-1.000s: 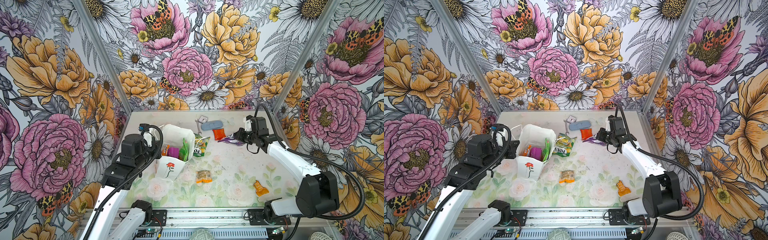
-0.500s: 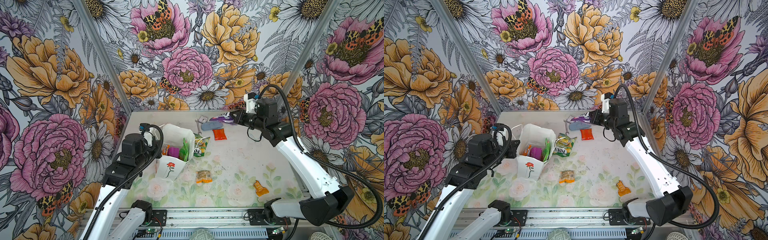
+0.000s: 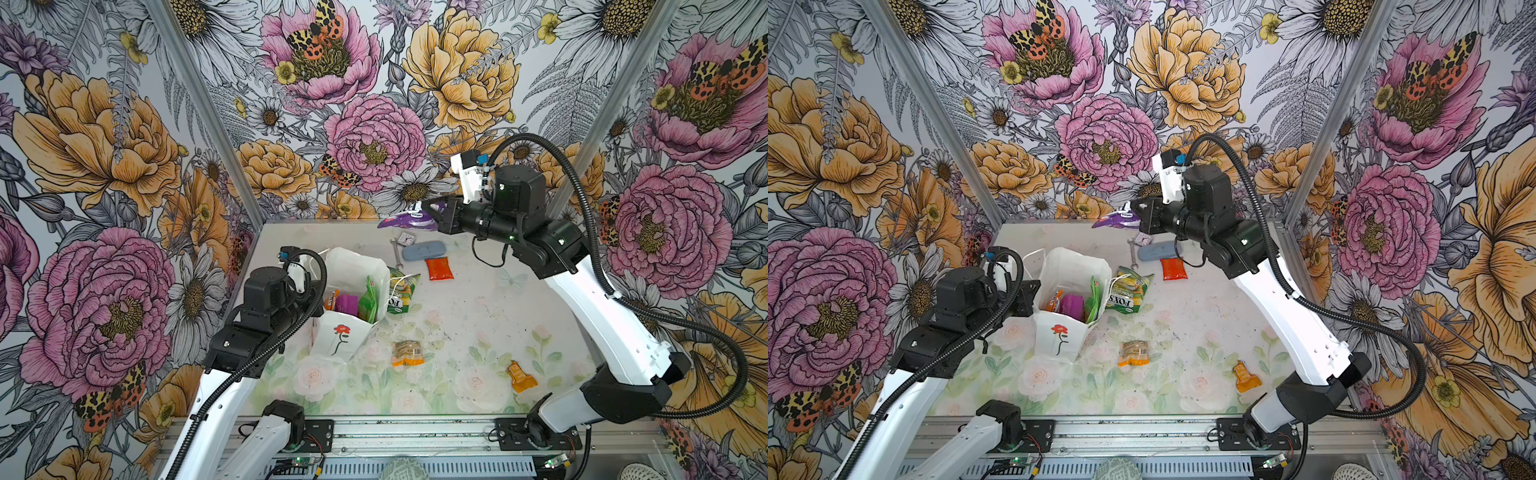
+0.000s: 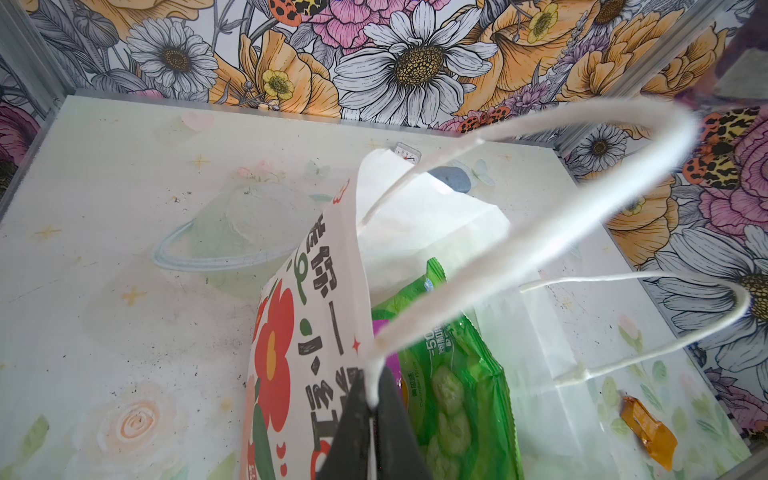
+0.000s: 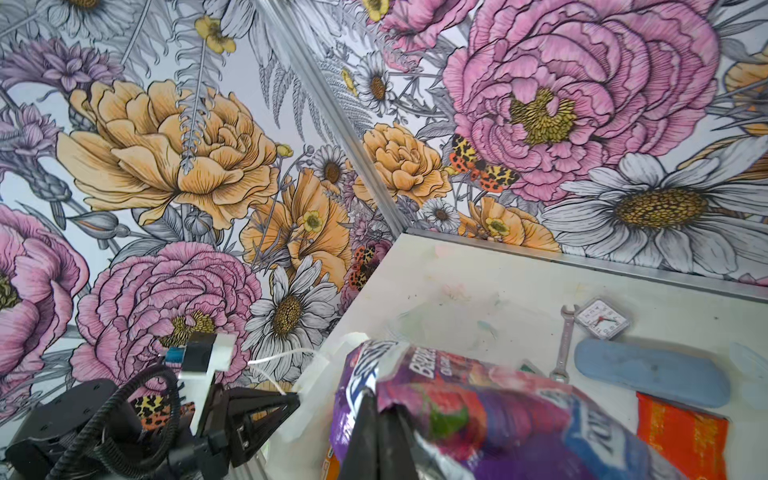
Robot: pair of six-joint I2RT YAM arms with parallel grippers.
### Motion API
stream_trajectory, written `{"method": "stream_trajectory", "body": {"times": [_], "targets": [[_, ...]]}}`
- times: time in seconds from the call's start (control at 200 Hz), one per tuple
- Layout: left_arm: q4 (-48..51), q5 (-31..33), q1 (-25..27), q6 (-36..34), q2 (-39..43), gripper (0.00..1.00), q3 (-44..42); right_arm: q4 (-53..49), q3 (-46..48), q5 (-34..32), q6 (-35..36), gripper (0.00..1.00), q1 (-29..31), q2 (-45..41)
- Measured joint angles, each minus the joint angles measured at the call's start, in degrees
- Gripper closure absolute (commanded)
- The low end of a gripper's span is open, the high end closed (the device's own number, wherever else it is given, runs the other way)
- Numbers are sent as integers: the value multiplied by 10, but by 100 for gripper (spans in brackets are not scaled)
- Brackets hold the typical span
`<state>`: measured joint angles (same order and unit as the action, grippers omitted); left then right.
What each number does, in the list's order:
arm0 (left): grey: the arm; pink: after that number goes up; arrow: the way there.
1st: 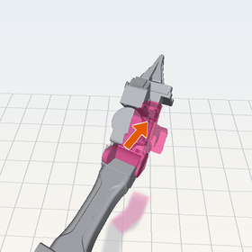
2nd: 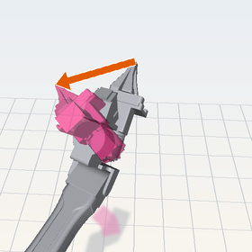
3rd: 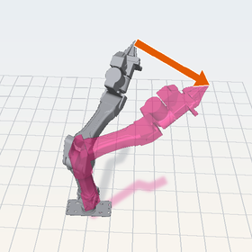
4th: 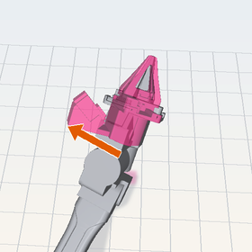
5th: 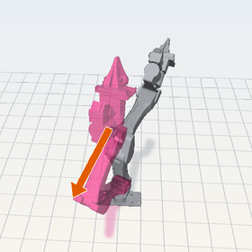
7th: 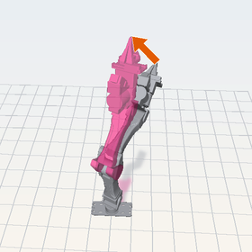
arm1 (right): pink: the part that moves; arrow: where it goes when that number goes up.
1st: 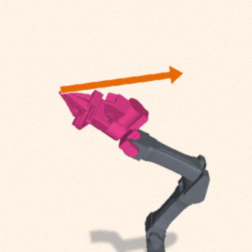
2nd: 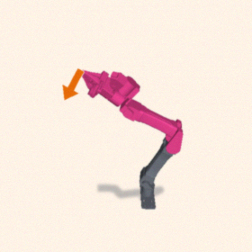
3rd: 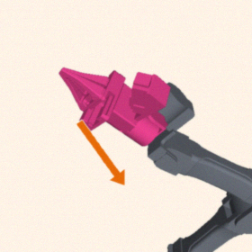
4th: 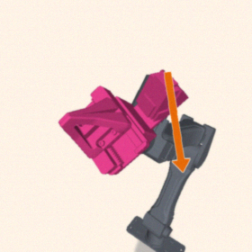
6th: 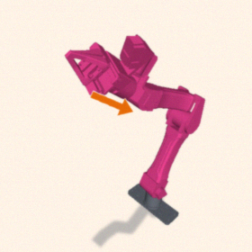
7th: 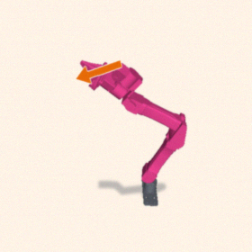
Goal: Place the snacks into the paper bag
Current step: 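Lift the purple bag with the right gripper and carry it toward the paper bag, then lower the purple bag into the paper bag held by the left gripper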
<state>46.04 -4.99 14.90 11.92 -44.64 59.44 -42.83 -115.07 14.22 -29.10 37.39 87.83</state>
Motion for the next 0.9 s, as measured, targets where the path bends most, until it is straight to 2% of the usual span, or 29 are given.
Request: {"method": "stream_trajectory", "body": {"times": [0.15,0.495,0.901], "targets": [[0,0,1,0,0,92,0,-40,-40,-11,29,100,49,31],[0,-8,6,0,0,92,0,-85,-53,-14,80,100,128,64],[0,-23,7,-2,5,92,0,-100,-54,-16,113,100,175,101]]}}
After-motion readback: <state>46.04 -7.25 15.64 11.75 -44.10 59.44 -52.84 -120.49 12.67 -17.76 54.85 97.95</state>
